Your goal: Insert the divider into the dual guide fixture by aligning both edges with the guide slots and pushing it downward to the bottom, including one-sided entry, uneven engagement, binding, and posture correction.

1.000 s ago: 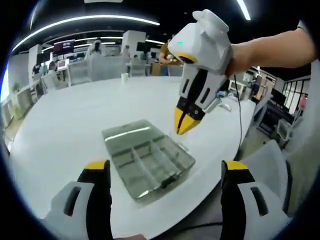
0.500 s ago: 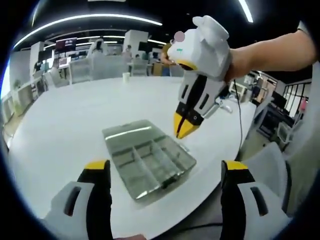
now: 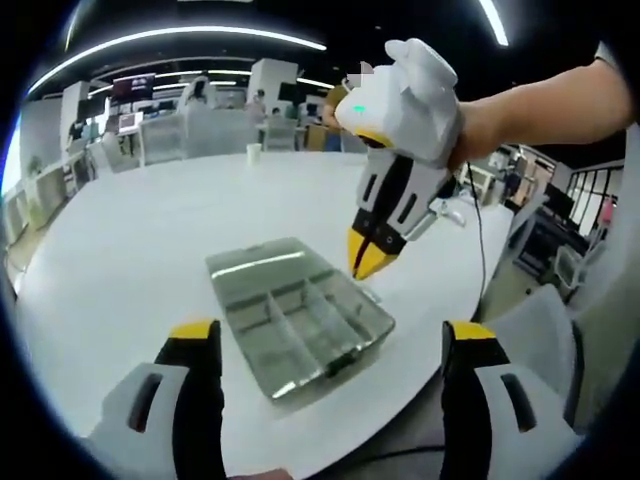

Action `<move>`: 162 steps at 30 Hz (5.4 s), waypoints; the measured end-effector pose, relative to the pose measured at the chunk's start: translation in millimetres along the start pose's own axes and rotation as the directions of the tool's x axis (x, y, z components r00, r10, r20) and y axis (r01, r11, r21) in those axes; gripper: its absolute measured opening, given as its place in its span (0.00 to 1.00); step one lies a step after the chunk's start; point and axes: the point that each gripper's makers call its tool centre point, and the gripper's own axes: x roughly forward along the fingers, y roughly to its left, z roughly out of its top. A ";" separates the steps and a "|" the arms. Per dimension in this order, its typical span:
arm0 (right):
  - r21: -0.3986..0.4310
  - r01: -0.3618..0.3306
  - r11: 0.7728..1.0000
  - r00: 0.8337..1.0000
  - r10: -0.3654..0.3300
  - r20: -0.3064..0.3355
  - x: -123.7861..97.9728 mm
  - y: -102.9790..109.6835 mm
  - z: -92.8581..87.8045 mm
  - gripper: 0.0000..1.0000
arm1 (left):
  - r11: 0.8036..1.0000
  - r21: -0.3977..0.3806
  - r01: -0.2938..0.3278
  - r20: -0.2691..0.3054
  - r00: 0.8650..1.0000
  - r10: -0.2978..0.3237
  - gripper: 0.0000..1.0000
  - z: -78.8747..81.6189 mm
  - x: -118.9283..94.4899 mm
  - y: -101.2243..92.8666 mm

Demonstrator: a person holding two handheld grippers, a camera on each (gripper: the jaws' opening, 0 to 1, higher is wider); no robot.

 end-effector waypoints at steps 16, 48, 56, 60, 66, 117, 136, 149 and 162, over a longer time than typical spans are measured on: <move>-0.002 -0.005 1.000 1.000 0.005 -0.002 2.5 0.8 -0.6 0.00 | 1.000 0.002 0.001 -0.003 1.000 -0.001 0.89 -0.3 2.2 1.6; 0.010 -0.021 1.000 1.000 0.021 -0.017 12.4 0.8 -5.6 0.00 | 1.000 -0.001 -0.006 -0.002 1.000 0.006 0.89 -1.2 1.0 1.6; 0.013 -0.026 1.000 0.999 0.026 -0.024 17.9 0.4 -8.2 0.00 | 1.000 -0.001 -0.006 -0.002 1.000 0.006 0.89 -1.8 0.0 1.8; 0.011 -0.029 1.000 0.999 0.029 -0.027 19.6 0.7 -9.1 0.00 | 1.000 -0.002 -0.006 -0.001 1.000 0.006 0.89 -1.9 0.1 2.2; 0.010 -0.030 1.000 0.999 0.030 -0.033 22.8 1.6 -9.4 0.00 | 1.000 0.001 -0.002 0.000 1.000 0.002 0.89 -1.6 1.3 0.5; -0.001 -0.034 0.999 0.998 0.034 -0.058 40.4 2.1 -14.4 0.00 | 1.000 -0.004 -0.009 -0.006 1.000 0.009 0.89 -5.0 -0.9 5.0; -0.012 -0.040 0.999 0.996 0.039 -0.075 37.9 0.9 -13.2 0.00 | 1.000 -0.003 -0.014 0.000 1.000 0.014 0.88 -0.8 -3.4 4.4; -0.017 -0.042 0.999 0.996 0.040 -0.085 29.0 1.6 -11.3 0.00 | 1.000 0.002 -0.010 0.004 1.000 0.010 0.88 0.3 -1.4 5.2; -0.025 -0.046 0.999 0.994 0.043 -0.104 26.0 2.7 -11.4 0.00 | 1.000 0.003 -0.012 0.009 1.000 0.012 0.88 2.0 -3.0 4.5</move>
